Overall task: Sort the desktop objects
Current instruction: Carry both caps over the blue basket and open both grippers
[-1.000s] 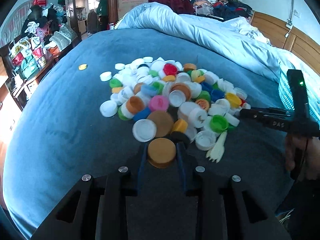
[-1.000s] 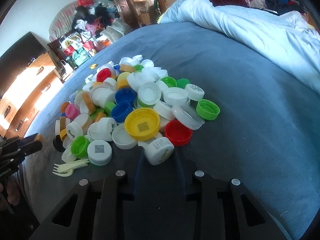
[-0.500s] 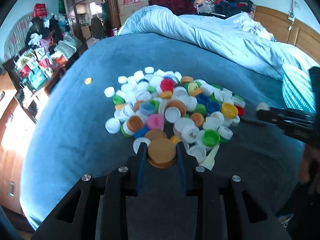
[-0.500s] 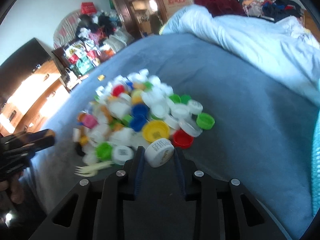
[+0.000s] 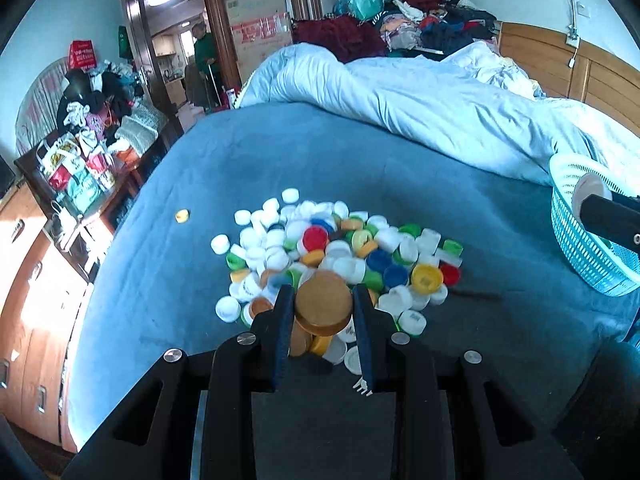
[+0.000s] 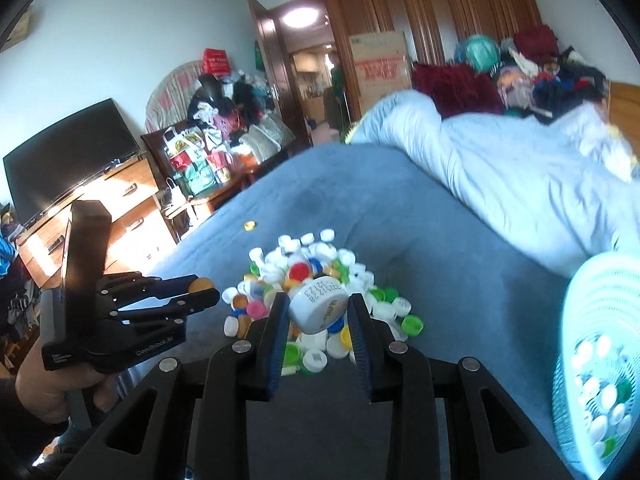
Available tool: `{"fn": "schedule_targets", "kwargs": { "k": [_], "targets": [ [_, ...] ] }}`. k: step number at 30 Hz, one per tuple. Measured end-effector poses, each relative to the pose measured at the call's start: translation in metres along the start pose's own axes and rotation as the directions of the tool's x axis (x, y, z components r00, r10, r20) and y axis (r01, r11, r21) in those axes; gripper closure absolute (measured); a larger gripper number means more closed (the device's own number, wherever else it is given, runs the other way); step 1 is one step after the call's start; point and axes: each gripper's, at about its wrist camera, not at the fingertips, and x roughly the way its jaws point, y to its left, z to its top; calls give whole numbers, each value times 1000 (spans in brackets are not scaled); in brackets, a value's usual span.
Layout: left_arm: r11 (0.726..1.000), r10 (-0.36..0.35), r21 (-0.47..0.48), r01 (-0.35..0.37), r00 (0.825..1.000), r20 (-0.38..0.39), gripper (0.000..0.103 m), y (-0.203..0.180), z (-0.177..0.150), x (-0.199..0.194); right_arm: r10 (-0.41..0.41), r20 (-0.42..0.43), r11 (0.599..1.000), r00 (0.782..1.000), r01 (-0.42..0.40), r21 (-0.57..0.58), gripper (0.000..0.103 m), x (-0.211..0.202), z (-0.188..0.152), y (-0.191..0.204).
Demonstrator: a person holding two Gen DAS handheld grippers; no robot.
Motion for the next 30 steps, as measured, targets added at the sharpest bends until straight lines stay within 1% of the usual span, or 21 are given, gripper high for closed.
{"fn": "schedule_targets", "kwargs": {
  "k": [4, 13, 22, 30],
  "targets": [
    [1000, 17, 17, -17, 999, 27, 78, -4, 11, -11, -7, 31, 1000, 1000, 8, -23, 71, -15, 7, 6],
    [999, 23, 43, -26, 997, 75, 78, -15, 27, -29, -19, 85, 998, 996, 24, -56, 71, -42, 17, 14],
    [998, 32, 56, -39, 993, 109, 78, -19, 35, -43, -23, 131, 997, 991, 32, -67, 71, -60, 22, 17],
    [996, 41, 73, -50, 991, 126, 78, -28, 40, -51, -27, 154, 997, 988, 37, -63, 71, -69, 23, 11]
  ]
}}
